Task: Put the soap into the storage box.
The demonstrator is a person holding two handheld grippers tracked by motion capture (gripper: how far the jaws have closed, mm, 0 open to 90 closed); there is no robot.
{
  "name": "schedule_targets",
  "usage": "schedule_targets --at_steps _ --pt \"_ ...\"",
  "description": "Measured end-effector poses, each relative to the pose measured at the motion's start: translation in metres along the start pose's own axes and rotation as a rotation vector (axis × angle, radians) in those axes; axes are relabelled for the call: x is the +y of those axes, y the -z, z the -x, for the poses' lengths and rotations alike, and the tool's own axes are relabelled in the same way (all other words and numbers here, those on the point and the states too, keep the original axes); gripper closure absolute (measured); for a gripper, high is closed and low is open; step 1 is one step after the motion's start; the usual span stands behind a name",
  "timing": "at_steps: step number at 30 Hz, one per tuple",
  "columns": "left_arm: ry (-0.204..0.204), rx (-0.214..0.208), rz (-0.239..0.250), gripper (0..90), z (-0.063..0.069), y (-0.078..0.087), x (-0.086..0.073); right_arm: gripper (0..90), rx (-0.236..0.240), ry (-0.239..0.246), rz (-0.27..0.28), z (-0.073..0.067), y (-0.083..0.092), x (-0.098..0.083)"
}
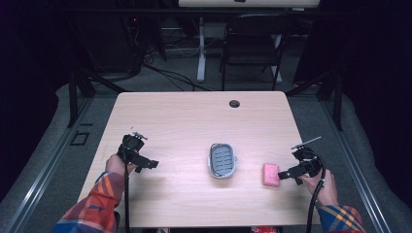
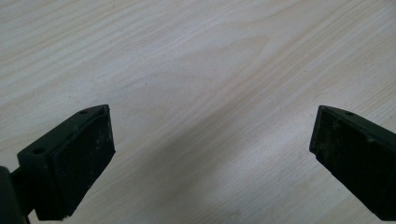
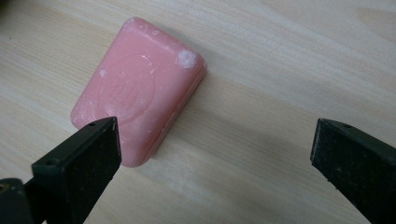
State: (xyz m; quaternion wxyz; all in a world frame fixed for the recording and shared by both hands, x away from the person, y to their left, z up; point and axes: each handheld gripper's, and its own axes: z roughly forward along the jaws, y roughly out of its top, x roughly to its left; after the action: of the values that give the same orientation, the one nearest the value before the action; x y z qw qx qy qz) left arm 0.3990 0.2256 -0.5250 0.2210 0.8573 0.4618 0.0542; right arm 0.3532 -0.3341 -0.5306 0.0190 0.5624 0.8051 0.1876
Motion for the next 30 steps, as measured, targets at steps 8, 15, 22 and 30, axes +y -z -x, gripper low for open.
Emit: schedule_targets --at_steps 8,15,22,30 --pt "-0.004 0.000 0.000 0.0 0.001 0.000 0.001 1.2 -0.001 0.004 -0.005 -0.004 0.000 0.000" --pt "-0.014 0.002 0.000 0.0 0.002 -0.001 0.002 0.3 -0.003 0.017 -0.008 -0.009 0.001 0.002" --pt "-0.019 -0.001 -0.008 0.0 0.002 -0.002 0.003 0.0 -0.005 0.023 -0.020 -0.011 0.001 0.003" --pt "-0.026 0.004 -0.010 0.0 0.003 -0.003 0.004 0.0 -0.005 0.027 -0.013 -0.018 0.000 0.005"
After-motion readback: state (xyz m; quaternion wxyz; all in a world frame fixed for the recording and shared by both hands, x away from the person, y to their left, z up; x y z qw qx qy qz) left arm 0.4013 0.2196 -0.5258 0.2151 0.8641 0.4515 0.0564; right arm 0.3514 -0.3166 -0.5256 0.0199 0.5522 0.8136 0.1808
